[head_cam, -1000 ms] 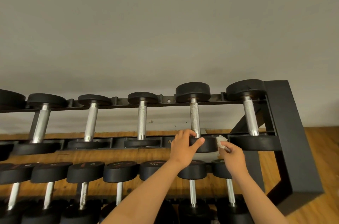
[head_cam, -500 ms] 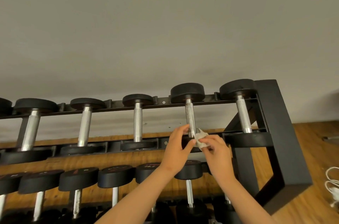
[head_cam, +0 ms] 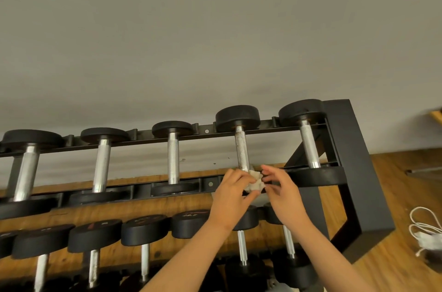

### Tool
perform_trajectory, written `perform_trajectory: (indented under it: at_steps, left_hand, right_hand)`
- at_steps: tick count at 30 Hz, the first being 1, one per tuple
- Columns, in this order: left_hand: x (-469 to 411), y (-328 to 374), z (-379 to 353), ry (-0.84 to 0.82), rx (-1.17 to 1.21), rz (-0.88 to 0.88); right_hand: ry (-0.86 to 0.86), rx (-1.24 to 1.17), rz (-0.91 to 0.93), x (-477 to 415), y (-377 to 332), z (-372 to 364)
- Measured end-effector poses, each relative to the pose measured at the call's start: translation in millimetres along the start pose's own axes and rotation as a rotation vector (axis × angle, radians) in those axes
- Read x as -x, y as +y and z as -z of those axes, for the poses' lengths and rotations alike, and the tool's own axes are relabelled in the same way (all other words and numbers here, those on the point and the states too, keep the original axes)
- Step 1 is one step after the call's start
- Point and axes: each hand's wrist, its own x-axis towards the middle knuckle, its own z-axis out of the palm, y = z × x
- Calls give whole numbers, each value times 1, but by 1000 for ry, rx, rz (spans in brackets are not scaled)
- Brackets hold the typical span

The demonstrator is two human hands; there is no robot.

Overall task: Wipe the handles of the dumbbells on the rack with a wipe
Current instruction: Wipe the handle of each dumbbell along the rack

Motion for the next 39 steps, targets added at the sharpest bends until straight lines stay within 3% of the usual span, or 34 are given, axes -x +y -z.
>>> perform_trajectory:
  at_steps: [7, 11, 16, 21, 26, 30, 39]
  left_hand:
    - [5, 14, -8, 17, -7, -22]
    - [-13, 1, -1, 102, 41, 178]
    - [13, 6, -5, 53, 132, 112]
    - [2, -1, -4, 150, 213, 273]
    - [20, -4, -4, 128, 255, 315]
    - [2, -17, 6, 210, 222, 397]
    - [12, -31, 8, 268, 445, 519]
  right_hand:
    - [-101, 295, 42, -12, 6, 1]
    - [-97, 296, 20, -12, 4, 0]
    - [-119, 290, 9, -11, 2, 2]
    - [-148, 293, -7, -10, 2, 4]
    - [-163, 358, -1, -11, -3, 2]
    - [-143, 420, 11, -13, -9, 0]
    - [-127, 496, 43, -13, -11, -6]
